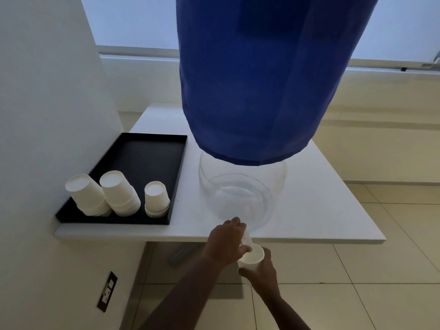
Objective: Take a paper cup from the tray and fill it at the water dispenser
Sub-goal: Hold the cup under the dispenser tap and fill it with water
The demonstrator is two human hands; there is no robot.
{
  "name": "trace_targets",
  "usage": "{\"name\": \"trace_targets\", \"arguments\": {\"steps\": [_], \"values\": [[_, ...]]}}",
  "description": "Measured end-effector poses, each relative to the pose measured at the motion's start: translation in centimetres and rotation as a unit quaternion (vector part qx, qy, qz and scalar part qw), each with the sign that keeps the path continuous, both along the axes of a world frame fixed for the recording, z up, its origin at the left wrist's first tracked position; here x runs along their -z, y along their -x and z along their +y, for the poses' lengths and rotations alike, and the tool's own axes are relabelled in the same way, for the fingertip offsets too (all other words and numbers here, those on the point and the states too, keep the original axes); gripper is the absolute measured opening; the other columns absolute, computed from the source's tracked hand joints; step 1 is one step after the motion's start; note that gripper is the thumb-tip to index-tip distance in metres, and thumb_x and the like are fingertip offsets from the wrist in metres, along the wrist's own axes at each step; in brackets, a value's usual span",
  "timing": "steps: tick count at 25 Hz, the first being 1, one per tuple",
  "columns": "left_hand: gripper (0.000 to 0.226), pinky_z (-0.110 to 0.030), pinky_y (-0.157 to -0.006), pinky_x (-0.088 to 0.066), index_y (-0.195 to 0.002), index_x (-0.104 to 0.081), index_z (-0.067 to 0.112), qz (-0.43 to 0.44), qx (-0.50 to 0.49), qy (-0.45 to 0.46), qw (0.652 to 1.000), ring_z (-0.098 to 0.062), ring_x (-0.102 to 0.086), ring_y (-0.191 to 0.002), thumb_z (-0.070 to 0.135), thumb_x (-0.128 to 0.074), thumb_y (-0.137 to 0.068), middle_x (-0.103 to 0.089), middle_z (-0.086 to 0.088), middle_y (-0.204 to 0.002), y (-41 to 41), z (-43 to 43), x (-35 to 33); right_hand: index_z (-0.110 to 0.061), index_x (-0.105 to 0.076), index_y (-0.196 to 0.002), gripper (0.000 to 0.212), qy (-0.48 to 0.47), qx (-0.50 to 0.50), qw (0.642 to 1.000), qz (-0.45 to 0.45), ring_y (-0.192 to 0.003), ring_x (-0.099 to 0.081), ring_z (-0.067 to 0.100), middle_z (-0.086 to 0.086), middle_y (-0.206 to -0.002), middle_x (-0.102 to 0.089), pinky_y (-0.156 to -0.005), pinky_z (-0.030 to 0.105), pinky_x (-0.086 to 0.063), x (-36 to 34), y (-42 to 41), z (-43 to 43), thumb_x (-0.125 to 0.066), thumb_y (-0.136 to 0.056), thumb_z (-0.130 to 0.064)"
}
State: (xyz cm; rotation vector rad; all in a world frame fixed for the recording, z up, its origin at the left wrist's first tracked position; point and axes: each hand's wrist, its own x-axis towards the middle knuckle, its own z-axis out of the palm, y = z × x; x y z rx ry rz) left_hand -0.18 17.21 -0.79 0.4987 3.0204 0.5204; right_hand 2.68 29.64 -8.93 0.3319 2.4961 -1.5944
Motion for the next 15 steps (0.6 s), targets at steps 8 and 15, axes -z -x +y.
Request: {"name": "trace_targets", "arguments": {"steps": [8, 15], "values": [[0.049, -0.036, -0.097, -0.050, -0.133, -0.041, 0.000, 0.035, 0.085, 0.127, 0.988, -0.029, -0.055, -0.117, 0.032, -0.046, -0.096, -0.051, -0.016, -0.135, 0.5, 0.4, 0.7, -0.022, -0.037, -0.106, 0.059, 0.036, -0.022, 0.996, 0.085, -0.078, -0.059, 0.011, 0.002, -0.092, -0.059, -0.053, 0.007, -0.048, -0.1, 1.8, -0.9, -0.079, -0.065, -0.011], [0.037, -0.025, -0.071, -0.044, -0.090, -0.066, -0.005, -0.045, -0.054, -0.085, 0.994, -0.028, -0.066, -0.087, 0.026, -0.047, -0.097, -0.070, -0.021, -0.097, 1.4, 0.0, -0.7, -0.030, -0.035, -0.098, 0.063, 0.050, -0.026, 0.994, 0.091, -0.082, -0.055, 0.011, 0.006, -0.097, -0.057, -0.065, 0.016, -0.045, 0.3, 1.9, -0.8, -0.077, -0.061, -0.001]]}}
